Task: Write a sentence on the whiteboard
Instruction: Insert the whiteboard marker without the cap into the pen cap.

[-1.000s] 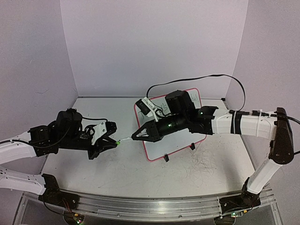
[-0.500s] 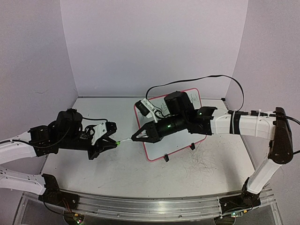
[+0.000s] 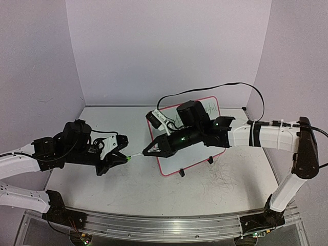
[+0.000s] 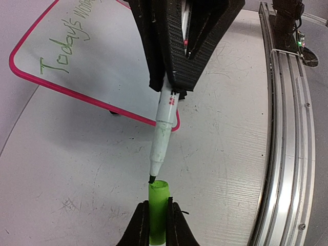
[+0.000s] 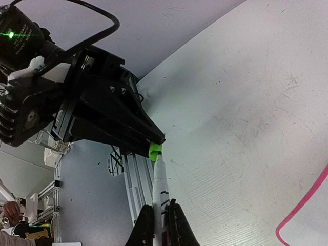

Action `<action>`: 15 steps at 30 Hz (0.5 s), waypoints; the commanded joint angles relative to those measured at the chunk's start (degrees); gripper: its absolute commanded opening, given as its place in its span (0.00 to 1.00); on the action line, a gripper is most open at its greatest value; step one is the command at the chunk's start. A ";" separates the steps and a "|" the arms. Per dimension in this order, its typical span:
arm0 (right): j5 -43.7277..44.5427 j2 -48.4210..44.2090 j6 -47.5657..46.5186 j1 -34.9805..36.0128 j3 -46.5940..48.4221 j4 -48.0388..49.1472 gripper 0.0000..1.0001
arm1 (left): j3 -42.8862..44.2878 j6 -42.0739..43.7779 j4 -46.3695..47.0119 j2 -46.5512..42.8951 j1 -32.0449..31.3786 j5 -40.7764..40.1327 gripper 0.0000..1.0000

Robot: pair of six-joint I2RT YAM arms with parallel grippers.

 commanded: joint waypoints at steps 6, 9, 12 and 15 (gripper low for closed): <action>-0.44 -0.23 -0.90 2.23 1.45 0.44 0.00 | 1.06 0.36 3.49 0.61 -0.68 0.42 0.00; -0.34 -0.20 -0.82 2.46 1.39 0.41 0.00 | 1.06 0.22 3.46 0.90 -0.70 0.35 0.00; -0.16 -0.19 -0.77 2.74 1.07 0.35 0.00 | 1.14 0.14 3.40 1.25 -0.69 0.05 0.00; 0.09 -0.37 -0.57 3.04 0.73 0.27 0.00 | 1.22 0.01 3.29 1.48 -0.69 -0.22 0.00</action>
